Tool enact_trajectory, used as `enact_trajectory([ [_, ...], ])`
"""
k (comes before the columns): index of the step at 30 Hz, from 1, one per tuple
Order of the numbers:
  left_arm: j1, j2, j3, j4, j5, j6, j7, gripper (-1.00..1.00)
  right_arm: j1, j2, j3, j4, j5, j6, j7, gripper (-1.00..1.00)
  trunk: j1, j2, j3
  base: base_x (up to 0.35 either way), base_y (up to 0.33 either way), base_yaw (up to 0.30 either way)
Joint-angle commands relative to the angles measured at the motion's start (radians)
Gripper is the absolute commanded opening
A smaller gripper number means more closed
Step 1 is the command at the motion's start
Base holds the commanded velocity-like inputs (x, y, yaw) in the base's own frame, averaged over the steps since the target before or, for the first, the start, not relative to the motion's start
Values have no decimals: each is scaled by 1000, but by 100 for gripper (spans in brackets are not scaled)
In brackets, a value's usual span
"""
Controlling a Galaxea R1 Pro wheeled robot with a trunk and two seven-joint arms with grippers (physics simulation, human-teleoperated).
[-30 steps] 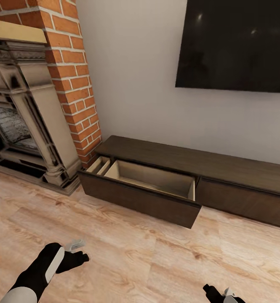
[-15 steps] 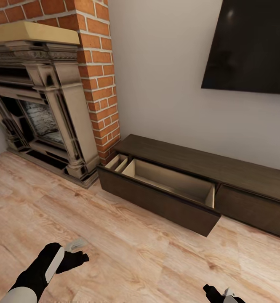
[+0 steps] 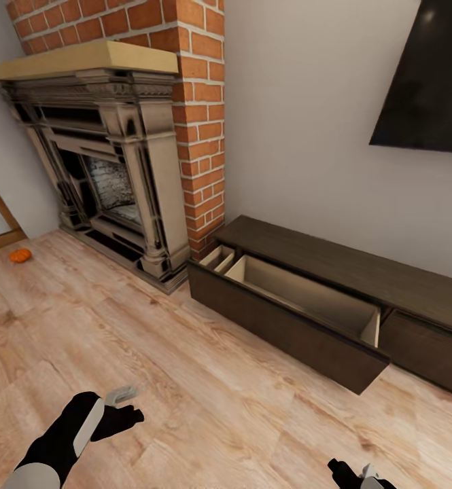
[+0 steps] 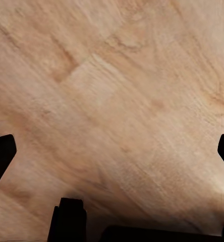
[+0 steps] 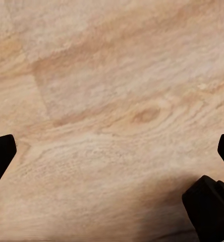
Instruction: Place each of the two pumpkins and all three candles from the living room inside a cabinet in the living room (use any cabinet), then make sure every cabinet is closed, and position the cauldron so it is next to a table in the living room.
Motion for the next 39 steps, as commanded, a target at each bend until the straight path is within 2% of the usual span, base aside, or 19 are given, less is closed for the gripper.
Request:
enact_trajectory([
  [1, 0, -3, 0, 0, 0, 0, 0, 100, 0, 0, 0, 0, 0, 0, 0, 100, 0, 0, 0, -46, 0, 288],
  [7, 0, -24, -1, 0, 0, -1, 0, 100, 0, -1, -1, 0, 0, 0, 1, 100, 0, 0, 0, -48, 0, 289],
  [16, 0, -26, -1, 0, 0, -2, 0, 100, 0, 0, 0, 0, 0, 0, -2, 100, 0, 0, 0, -176, 0, 290],
  [39, 0, -25, -2, 0, -3, -2, 0, 100, 0, 10, 1, -2, 2, -1, -1, 100, 0, 0, 1, -6, 0, 291],
])
